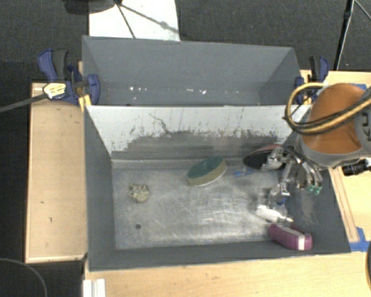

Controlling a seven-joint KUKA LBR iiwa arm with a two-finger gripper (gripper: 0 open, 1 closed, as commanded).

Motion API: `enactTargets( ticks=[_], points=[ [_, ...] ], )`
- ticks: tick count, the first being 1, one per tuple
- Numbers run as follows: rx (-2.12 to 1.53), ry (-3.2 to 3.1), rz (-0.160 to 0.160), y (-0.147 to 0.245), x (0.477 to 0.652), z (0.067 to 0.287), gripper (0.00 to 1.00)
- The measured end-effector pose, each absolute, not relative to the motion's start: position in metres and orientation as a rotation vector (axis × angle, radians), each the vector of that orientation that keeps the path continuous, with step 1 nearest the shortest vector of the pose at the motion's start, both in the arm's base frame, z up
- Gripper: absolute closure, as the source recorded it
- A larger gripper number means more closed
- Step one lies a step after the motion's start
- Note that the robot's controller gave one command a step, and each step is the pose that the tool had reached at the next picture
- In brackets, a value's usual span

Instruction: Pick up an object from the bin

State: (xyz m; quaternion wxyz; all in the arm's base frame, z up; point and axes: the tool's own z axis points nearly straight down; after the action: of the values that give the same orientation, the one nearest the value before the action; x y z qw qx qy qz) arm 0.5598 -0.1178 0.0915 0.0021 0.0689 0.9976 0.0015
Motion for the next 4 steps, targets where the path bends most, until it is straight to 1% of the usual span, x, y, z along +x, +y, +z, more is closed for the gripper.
enactTargets(
  ticks=[1, 2, 3, 4],
  points=[
    [0.185, 3.123, -0.002, -0.131, 0.501, 0.103, 0.0],
    [0.465, 3.1, 0.0, -0.122, 0.502, 0.107, 0.0],
    [0.688, 3.048, 0.007, -0.121, 0.496, 0.076, 0.0],
    [0.818, 3.018, 0.001, -0.108, 0.495, 0.074, 0.0]
  ],
)
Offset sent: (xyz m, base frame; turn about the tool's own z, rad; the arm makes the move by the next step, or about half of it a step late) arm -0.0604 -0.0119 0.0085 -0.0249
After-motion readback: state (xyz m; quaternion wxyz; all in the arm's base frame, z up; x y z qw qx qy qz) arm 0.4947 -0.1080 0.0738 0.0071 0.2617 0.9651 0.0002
